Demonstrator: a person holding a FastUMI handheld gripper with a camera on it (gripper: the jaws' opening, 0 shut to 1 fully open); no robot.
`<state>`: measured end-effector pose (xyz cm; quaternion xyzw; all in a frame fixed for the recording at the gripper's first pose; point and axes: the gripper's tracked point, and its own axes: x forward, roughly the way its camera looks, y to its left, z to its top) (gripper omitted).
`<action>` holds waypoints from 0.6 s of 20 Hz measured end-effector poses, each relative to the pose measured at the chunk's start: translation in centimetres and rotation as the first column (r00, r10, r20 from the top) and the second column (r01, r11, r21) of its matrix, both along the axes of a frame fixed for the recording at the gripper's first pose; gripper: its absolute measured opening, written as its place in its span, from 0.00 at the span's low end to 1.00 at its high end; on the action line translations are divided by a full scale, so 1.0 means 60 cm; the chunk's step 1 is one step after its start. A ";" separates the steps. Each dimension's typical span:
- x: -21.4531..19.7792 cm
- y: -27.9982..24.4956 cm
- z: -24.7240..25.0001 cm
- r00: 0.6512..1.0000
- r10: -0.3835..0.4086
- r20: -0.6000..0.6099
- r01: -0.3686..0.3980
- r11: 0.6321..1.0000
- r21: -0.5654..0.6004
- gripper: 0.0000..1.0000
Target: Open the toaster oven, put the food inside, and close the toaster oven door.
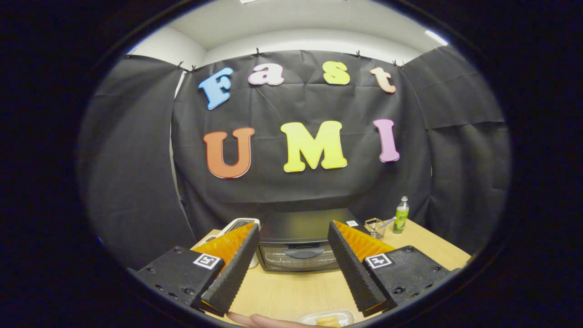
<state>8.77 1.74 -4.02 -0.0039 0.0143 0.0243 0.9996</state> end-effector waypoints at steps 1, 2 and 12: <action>0.026 -0.004 -0.007 1.000 -0.011 -0.004 0.011 1.000 -0.004 1.00; 0.053 -0.006 -0.014 1.000 -0.019 -0.004 0.019 1.000 -0.011 1.00; 0.256 -0.012 -0.126 0.996 -0.069 -0.060 0.061 0.991 -0.118 1.00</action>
